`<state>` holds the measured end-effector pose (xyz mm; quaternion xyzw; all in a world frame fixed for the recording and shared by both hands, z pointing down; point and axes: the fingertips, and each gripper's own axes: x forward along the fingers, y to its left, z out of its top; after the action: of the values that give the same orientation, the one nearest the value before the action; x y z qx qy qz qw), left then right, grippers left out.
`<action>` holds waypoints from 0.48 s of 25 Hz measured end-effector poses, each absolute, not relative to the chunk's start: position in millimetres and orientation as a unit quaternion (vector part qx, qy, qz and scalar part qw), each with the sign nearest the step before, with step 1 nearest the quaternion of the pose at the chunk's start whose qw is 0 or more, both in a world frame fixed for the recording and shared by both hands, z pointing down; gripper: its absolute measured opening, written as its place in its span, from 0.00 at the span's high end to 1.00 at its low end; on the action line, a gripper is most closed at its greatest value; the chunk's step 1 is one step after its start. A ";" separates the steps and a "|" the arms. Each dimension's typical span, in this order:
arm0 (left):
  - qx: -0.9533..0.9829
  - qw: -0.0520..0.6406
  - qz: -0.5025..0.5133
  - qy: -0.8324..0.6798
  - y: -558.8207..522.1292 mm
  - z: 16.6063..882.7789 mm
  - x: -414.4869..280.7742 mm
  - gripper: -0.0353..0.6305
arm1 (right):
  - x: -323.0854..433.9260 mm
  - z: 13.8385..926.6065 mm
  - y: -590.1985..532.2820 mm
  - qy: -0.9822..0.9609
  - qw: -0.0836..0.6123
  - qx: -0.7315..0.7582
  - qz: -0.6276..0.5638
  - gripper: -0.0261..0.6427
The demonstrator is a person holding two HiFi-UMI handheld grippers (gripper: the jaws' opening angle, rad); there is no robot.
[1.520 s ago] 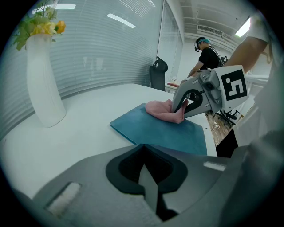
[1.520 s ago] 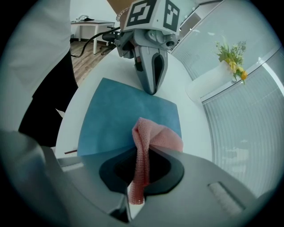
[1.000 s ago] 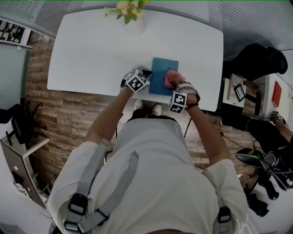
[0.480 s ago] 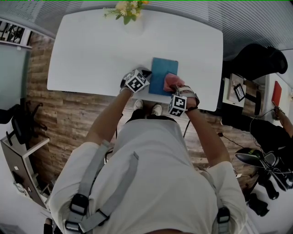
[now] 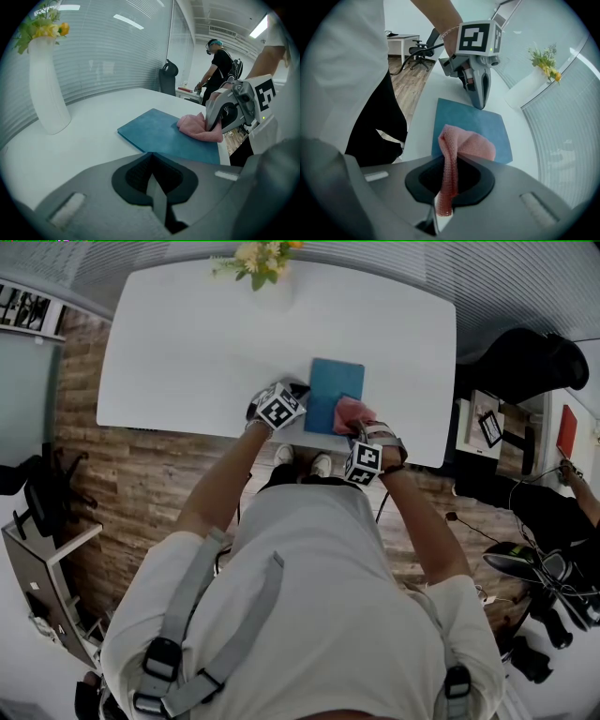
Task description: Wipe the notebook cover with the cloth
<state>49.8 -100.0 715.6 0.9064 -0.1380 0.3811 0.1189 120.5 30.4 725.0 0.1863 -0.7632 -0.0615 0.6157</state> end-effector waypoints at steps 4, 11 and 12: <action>0.906 0.121 0.382 -0.138 -99.8 715.6 49.0 0.95 | 118.3 724.4 37.0 -0.766 0.613 0.186 -0.055 0.95; 0.905 0.122 0.384 -0.139 -100.1 715.7 49.5 0.95 | 114.2 721.4 48.4 -0.774 0.604 0.186 -0.041 0.94; 0.905 0.122 0.384 -0.139 -100.0 715.7 49.4 0.95 | 113.7 721.4 50.1 -0.775 0.602 0.187 -0.041 0.94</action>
<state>49.4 -100.0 715.7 0.9046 -0.1392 0.3839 0.1222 113.7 50.1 721.4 0.1870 -0.7753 -0.0408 0.6019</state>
